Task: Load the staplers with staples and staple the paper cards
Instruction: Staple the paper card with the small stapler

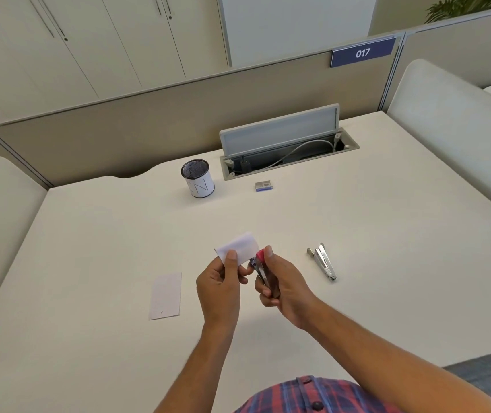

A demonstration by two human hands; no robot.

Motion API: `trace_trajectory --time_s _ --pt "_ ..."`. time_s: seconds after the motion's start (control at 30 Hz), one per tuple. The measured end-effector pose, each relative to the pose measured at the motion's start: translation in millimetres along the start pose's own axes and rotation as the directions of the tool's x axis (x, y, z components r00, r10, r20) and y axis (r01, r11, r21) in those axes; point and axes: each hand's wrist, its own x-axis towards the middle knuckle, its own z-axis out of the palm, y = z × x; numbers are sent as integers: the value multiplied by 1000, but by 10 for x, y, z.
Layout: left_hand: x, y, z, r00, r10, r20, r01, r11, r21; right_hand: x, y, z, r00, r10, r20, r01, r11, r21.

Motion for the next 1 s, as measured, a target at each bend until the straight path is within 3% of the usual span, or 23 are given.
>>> trace_trajectory --time_s 0.3,0.53,0.77,1.0 --pt "-38 -14 7 980 197 -29 -189 968 167 11 1 -11 1000 6 24 -8 997 78" --pt "-25 -35 -6 914 405 -5 -378 858 347 -51 -52 13 999 -6 37 4 998 64" --pt "-29 -25 -2 941 339 -7 -324 906 273 -54 -20 29 990 -138 37 141 987 -82" --pt "-10 -8 -28 977 208 46 -213 957 196 -52 -10 59 982 -187 29 189 977 -96"
